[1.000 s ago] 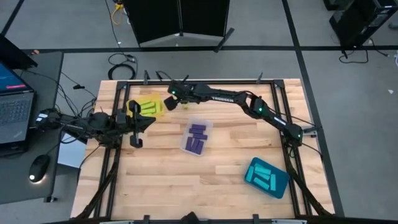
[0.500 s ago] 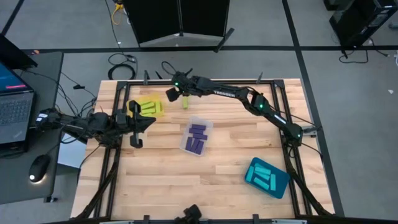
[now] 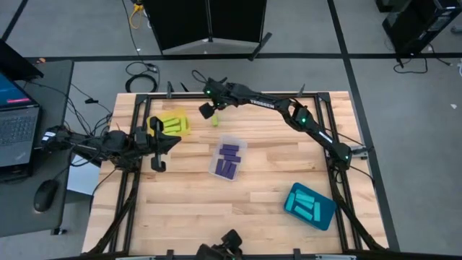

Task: Sort blocks
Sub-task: Put the green block into the yellow bin

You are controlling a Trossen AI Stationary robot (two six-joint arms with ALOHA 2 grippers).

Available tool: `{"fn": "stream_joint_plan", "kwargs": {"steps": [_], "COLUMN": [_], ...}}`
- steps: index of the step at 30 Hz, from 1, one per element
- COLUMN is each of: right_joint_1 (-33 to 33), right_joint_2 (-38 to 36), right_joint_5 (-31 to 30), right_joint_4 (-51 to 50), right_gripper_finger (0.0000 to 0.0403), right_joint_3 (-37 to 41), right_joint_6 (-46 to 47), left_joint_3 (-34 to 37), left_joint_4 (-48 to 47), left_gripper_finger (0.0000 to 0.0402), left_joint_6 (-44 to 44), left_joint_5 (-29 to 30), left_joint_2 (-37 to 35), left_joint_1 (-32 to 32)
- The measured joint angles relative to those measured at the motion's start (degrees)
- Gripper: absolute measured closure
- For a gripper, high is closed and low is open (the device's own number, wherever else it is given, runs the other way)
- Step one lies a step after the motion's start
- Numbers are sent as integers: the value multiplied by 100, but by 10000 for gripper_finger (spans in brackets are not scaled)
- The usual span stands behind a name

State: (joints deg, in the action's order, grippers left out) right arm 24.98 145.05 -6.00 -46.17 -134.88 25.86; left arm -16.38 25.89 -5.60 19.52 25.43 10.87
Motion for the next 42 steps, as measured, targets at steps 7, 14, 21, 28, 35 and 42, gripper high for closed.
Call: {"fn": "stream_joint_plan", "kwargs": {"steps": [7,14,21,28,35,42], "right_joint_1": [78,58,84,176,279,222], "right_joint_2": [4,4,-1,-128,-341,-286], "right_joint_5": [74,-30,65,722,912,1185], "right_joint_4": [-418,-377,118,288,-596,-1014], "right_gripper_finger": [99,99,99,99,108,114], "right_joint_3": [3,1,0,-16,-16,76], "right_joint_6": [29,-35,-907,-3732,-6861,-8055], "left_joint_3": [0,0,0,0,0,0], "left_joint_4": [2,4,-9,-52,-103,-99], "left_gripper_finger": [379,379,379,379,379,379], "left_joint_6": [-16,-18,-16,192,619,716], "left_joint_5": [166,206,250,254,601,1271], "left_joint_2": [0,0,0,0,11,110], "left_joint_1": [0,0,0,0,0,-2]}}
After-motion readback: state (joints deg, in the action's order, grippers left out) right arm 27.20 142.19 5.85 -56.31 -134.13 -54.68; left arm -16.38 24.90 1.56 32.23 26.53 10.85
